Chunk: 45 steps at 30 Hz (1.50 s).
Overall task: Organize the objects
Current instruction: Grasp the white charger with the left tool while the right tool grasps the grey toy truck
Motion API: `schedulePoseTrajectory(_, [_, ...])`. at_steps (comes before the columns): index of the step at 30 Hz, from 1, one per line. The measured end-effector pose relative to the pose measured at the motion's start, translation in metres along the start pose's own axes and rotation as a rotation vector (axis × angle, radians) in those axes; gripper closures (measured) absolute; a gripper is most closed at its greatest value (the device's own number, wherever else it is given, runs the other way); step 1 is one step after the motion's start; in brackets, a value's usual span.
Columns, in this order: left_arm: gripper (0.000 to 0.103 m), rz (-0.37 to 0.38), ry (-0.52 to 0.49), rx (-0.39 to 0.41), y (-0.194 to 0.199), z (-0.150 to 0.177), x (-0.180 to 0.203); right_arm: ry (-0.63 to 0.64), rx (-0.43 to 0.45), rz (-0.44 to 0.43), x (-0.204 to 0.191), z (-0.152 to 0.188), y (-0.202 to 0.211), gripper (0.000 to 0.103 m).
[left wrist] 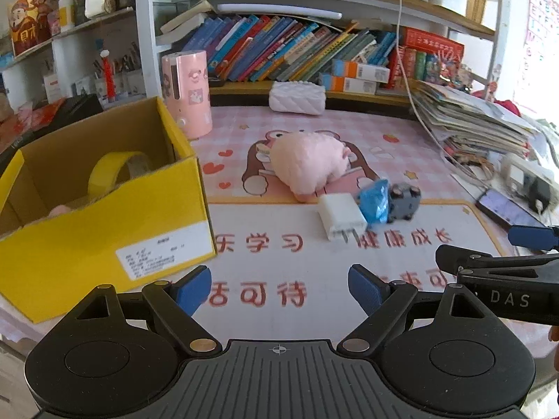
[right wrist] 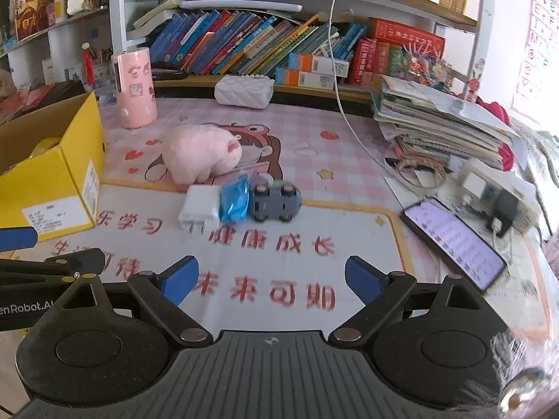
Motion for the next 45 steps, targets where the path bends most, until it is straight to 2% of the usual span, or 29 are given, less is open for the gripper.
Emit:
schedulePoseTrajectory(10, [0.015, -0.062, 0.03, -0.004, -0.023, -0.017, 0.011, 0.008, 0.0, -0.059, 0.022, -0.025, -0.037, 0.012])
schedulePoseTrajectory(20, [0.015, -0.074, 0.033, -0.025, -0.045, -0.027, 0.026, -0.004, -0.037, -0.088, 0.04, -0.038, -0.073, 0.026])
schedulePoseTrajectory(26, [0.015, -0.097, 0.038, -0.055, -0.059, -0.033, 0.027, -0.029, -0.086, -0.109, 0.047, -0.044, -0.1, 0.029])
schedulePoseTrajectory(38, [0.015, -0.116, 0.016, -0.115, -0.079, -0.036, 0.033, -0.001, -0.144, -0.177, 0.038, -0.05, -0.147, 0.029])
schedulePoseTrajectory(44, [0.015, -0.118, 0.004, -0.136, -0.087, -0.037, 0.035, 0.03, -0.14, -0.185, 0.034, -0.054, -0.165, 0.029])
schedulePoseTrajectory(45, [0.016, -0.115, 0.003, -0.139, -0.088, -0.038, 0.036, 0.032, -0.142, -0.189, 0.034, -0.054, -0.167, 0.035])
Point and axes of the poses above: each gripper's, at about its wrist camera, not at the fingertips, and y roughly against the way its jaws point, x to its right, z to its underside, the point moved 3 cm from there along -y, roughly the way its jaws point, and after that the axes turned 7 degrees about y, right-handed, at the moved point
